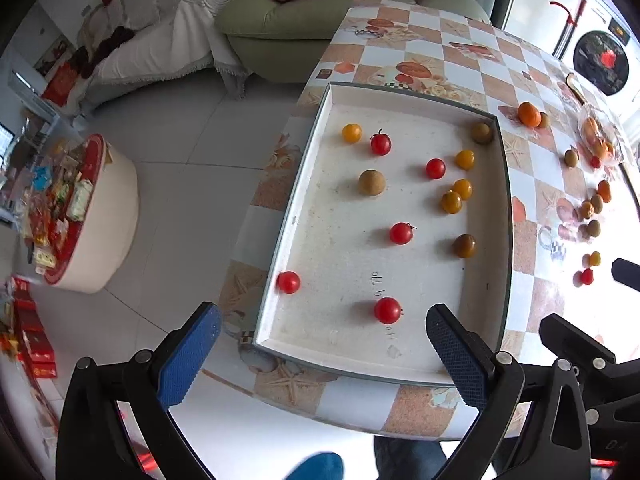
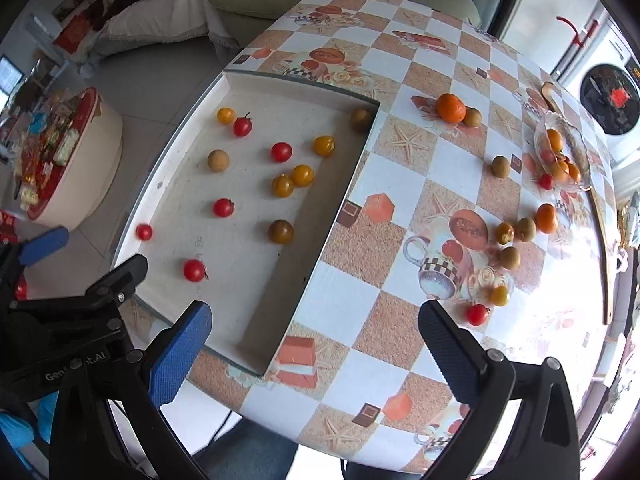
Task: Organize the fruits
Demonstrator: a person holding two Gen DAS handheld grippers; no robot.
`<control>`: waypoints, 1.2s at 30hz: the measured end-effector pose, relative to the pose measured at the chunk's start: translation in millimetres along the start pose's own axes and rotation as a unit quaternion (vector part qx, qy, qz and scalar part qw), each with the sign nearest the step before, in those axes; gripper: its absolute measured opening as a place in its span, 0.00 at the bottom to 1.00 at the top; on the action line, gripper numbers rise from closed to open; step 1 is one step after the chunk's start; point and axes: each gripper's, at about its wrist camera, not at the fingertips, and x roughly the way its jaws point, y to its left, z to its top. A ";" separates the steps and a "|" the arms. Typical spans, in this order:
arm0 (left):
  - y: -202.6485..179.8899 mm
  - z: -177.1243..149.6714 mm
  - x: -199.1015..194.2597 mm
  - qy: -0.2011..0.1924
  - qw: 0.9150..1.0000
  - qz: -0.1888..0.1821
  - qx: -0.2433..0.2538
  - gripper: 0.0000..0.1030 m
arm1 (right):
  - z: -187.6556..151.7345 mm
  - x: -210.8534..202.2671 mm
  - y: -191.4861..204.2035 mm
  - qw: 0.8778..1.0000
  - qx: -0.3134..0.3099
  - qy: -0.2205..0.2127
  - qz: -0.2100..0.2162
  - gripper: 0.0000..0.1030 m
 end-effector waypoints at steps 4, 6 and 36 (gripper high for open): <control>-0.2 2.1 -5.0 -0.001 1.000 -0.001 0.004 1.00 | -1.5 -5.0 0.9 1.000 -0.011 -0.002 -0.002 1.00; -1.5 2.8 -6.5 -0.003 1.000 -0.002 0.007 1.00 | -1.0 -7.7 0.7 1.000 -0.013 -0.004 -0.004 1.00; -9.3 -2.0 -19.9 -0.015 0.999 -0.001 0.030 1.00 | 3.4 -28.2 0.5 0.999 -0.017 -0.035 -0.009 1.00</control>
